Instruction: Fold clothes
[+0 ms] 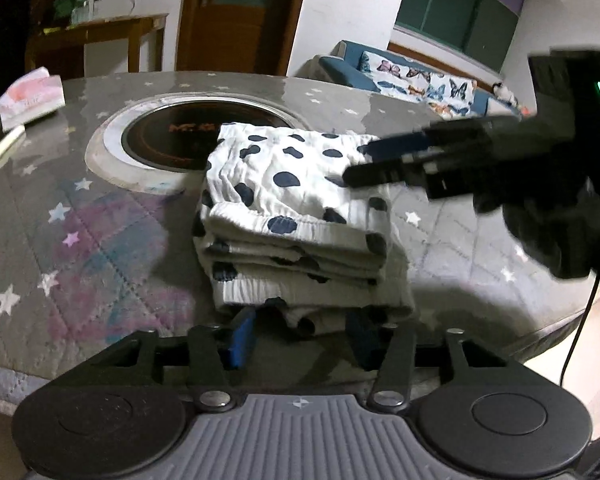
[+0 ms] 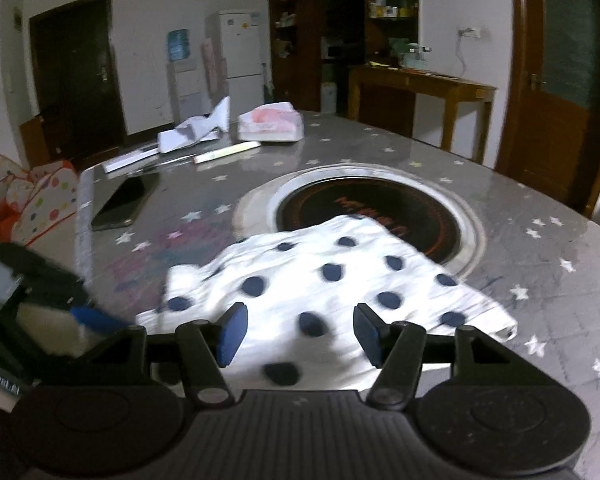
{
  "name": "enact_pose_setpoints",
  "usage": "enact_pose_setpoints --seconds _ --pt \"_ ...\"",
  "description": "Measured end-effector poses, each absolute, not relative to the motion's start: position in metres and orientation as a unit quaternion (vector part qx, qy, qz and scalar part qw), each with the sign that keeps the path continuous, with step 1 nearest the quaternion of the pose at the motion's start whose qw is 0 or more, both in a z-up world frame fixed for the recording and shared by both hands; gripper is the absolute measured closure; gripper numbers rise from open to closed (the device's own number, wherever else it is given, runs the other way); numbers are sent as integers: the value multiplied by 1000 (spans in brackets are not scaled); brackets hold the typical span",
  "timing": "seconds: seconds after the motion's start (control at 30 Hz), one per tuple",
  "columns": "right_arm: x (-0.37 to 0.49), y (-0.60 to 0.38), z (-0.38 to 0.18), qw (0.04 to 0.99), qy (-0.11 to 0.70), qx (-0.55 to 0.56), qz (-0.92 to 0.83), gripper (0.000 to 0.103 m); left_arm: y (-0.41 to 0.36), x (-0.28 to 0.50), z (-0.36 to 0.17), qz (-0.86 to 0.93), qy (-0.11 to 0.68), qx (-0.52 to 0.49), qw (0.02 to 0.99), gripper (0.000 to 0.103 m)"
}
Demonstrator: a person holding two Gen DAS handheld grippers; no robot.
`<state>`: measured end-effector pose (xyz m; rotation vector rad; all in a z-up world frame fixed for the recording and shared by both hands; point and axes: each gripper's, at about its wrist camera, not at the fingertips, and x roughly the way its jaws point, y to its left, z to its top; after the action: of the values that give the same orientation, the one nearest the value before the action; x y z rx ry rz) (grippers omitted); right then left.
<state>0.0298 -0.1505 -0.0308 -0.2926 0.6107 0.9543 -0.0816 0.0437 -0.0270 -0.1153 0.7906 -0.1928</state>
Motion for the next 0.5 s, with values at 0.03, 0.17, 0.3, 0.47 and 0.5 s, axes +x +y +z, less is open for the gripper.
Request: enact_pose_setpoints --seconds 0.03,0.17,0.3,0.47,0.5 --pt "35 -151 -31 837 288 -138 444 43 43 -81 -28 -89 384 -49 918 64" --pt "61 -152 -34 854 294 -136 408 43 48 -78 -30 -83 385 -51 918 73" --pt "87 -155 -39 866 306 -124 376 43 53 -76 -31 -75 385 -52 919 80" --pt "115 -159 -49 874 320 -121 346 43 65 -69 -29 -52 384 -54 920 80" --pt "121 -159 -52 874 324 -120 342 43 68 -66 -29 -46 383 -54 921 80"
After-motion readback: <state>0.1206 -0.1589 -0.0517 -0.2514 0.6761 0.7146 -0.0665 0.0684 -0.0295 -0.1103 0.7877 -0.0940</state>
